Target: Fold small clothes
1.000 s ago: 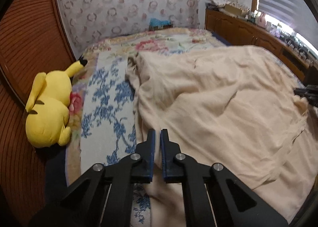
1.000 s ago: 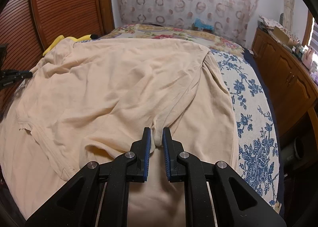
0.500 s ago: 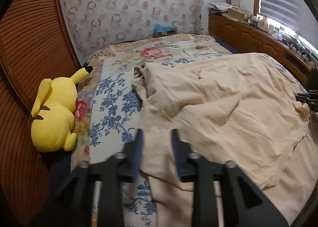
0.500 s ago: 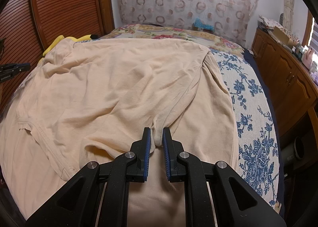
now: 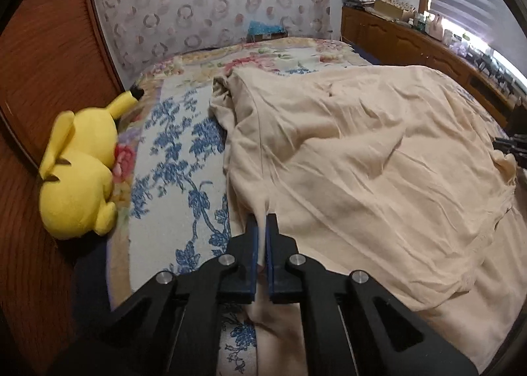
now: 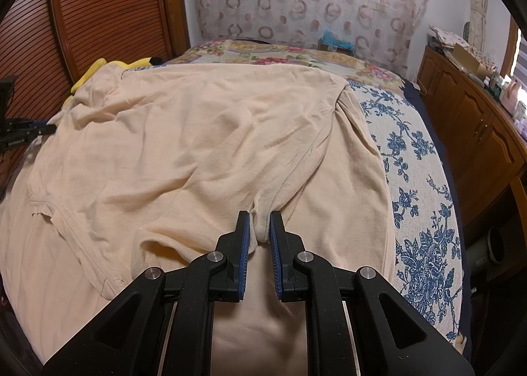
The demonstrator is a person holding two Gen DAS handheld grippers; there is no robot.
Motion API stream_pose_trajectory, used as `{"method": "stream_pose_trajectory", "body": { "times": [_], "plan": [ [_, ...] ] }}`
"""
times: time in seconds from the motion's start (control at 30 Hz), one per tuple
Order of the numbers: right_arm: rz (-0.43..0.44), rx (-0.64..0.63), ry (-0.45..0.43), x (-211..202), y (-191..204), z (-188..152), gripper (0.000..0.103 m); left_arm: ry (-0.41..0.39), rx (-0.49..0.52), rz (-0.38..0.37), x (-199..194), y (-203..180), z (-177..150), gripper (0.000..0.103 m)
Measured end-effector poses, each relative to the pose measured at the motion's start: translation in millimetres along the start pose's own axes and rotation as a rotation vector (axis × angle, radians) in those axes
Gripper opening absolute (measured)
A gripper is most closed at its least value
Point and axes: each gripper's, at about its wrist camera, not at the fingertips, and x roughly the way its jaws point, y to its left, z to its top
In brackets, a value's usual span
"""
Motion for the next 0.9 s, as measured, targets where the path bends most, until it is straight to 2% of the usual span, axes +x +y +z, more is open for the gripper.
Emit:
{"method": "stream_pose_trajectory", "body": {
  "times": [0.1, 0.2, 0.43, 0.63, 0.9],
  "plan": [
    [0.000, 0.000, 0.000, 0.0, -0.3, -0.1, 0.010, -0.054, 0.006, 0.010, -16.1, -5.1, 5.6, 0.001],
    [0.000, 0.000, 0.000, -0.2, -0.1, -0.2, 0.010, -0.099, -0.003, -0.012, -33.6, -7.1, 11.9, 0.001],
    [-0.016, -0.005, -0.025, -5.2, 0.8, 1.2, 0.005, -0.122, 0.009, -0.042, -51.4, -16.2, 17.3, 0.000],
    [-0.006, -0.001, -0.147, -47.6, 1.5, 13.6, 0.004, -0.185, -0.004, -0.082, -84.9, -23.0, 14.2, 0.000],
    [0.038, -0.008, -0.187, -102.5, -3.9, 17.1, 0.004, -0.244, -0.023, -0.111, -122.8, -16.5, 6.5, 0.000]
  ]
}}
